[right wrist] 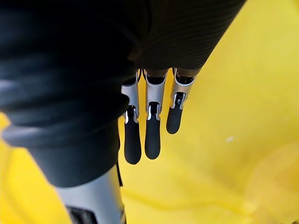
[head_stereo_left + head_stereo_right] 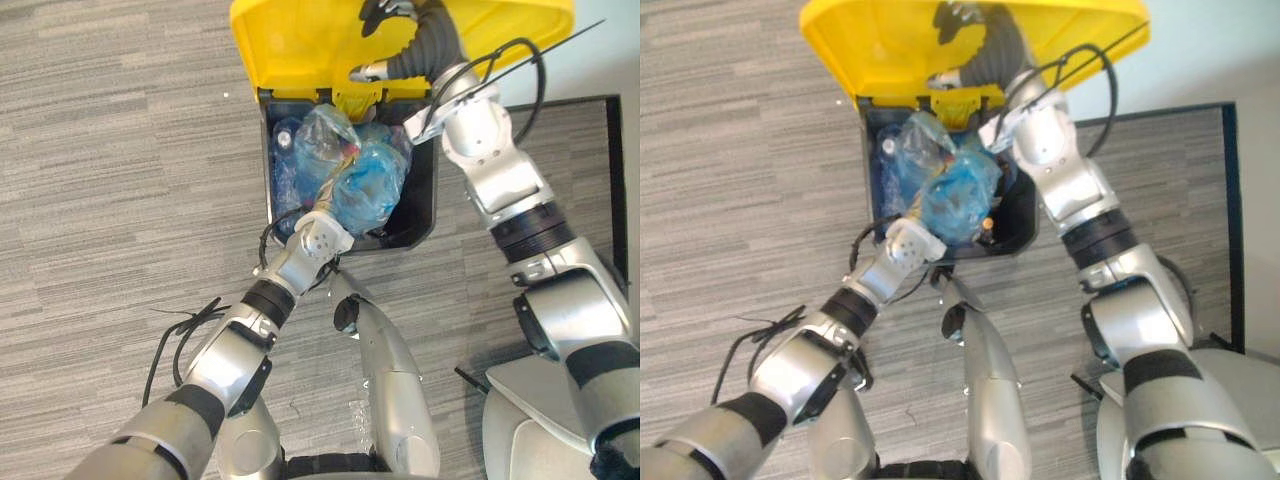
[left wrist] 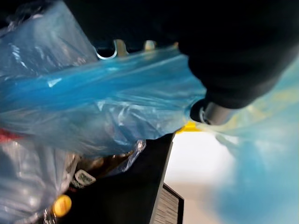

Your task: Gather rubbish on tea table into small bin, then transfer packed bag to large trash can.

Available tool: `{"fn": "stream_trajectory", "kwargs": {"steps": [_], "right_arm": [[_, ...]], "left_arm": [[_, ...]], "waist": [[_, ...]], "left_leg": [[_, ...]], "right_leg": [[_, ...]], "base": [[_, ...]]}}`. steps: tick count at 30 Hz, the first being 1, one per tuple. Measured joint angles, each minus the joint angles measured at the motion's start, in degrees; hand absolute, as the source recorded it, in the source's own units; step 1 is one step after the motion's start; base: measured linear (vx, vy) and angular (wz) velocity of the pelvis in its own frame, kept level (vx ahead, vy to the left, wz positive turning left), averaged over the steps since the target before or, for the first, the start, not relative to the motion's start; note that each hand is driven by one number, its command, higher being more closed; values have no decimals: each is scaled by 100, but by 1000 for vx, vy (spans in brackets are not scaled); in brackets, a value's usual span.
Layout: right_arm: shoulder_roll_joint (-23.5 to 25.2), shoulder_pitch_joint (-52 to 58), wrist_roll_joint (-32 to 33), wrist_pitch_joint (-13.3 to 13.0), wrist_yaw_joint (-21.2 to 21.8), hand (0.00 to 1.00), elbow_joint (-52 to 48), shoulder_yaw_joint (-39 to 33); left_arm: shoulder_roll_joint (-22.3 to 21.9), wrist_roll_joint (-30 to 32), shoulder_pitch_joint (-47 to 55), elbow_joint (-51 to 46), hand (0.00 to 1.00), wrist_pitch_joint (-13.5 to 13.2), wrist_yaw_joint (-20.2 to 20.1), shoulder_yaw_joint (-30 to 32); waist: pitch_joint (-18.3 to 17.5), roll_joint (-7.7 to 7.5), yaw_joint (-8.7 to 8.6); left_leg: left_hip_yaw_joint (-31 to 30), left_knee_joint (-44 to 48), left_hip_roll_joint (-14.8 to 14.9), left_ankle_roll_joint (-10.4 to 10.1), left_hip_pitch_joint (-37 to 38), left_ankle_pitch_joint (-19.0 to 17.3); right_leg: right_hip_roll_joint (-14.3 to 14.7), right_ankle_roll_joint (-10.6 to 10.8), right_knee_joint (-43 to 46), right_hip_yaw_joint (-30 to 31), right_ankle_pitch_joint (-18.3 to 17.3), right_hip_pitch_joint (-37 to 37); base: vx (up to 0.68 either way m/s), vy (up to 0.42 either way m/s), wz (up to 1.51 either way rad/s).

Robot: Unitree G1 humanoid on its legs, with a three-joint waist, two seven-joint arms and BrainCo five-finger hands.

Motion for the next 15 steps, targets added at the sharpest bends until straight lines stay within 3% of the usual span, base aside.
{"fn": "stream_trajectory", "kwargs": {"steps": [5,9,15], "right_arm": [[22,464,-146,0,-3,0,-258,-18],[101,931,-408,4,-7,0,-255,-84],[206,1699,-678,10,-3,0,161,-89]], "left_arm": [[-2,238,-3,-82,0,133,40,-1],[20,537,55,-360,0,221,41,7],[285,415,814,-1037,0,97,28,-46]], "waist": [[-12,-7,37],[-14,-8,92],[-80,-25,253]], "left_leg": [[-131,-192,-60,-113,144,166],[-258,-201,-134,-88,297,170],[-533,-203,-222,-42,406,171]], "right_leg": [[-66,19,-46,-109,-17,217],[-157,44,-53,-178,-34,467],[-237,102,-52,-292,-76,754]], "base": [[24,10,15],[-9,35,17],[-22,25,18]]}}
